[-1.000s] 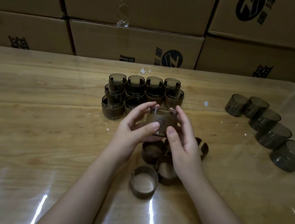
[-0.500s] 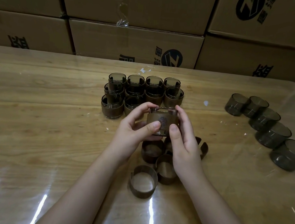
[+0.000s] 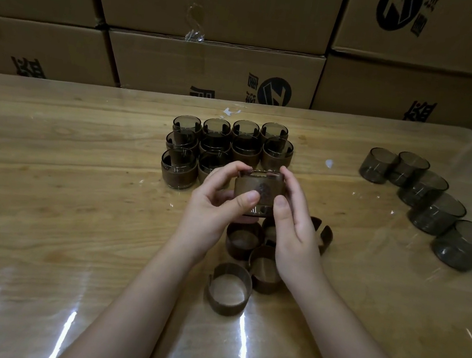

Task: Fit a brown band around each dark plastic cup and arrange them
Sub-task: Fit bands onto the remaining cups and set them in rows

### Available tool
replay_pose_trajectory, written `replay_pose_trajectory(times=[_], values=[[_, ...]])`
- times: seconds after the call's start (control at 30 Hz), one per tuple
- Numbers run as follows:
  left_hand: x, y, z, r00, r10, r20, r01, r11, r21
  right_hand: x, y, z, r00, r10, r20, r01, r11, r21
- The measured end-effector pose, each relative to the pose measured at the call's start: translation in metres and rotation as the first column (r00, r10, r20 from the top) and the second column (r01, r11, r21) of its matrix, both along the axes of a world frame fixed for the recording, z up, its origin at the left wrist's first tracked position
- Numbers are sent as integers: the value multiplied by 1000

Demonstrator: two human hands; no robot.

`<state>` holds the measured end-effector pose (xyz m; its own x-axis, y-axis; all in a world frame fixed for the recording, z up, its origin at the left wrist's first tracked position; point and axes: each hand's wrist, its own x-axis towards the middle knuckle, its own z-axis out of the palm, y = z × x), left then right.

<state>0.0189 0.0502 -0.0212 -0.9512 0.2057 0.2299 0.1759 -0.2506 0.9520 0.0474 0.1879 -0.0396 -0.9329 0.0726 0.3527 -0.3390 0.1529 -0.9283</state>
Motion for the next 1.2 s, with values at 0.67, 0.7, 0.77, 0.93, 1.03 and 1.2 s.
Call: replay_pose_trajectory(times=[0.67,0.7,0.77,0.93,1.03,1.2], values=[[6,12,-2,994,81,69,-88,990,106,-4,-1,-7,992,-127,24,125,989,78],[5,12,-2,994,80,74,-89,990,114,-4,-1,-7,991,-131,23,129,988,82],[5,13,-2,993,82,85,-93,987,129,-4,-2,-8,990,-141,17,139,986,89],[4,14,-3,992,80,93,-94,983,155,-5,-1,-8,987,-158,26,154,981,117],[4,14,-5,993,75,94,-90,983,160,-4,-2,-8,987,-158,31,153,981,118],[3,15,-6,992,74,99,-91,980,179,-3,-2,-7,986,-161,33,156,981,117]])
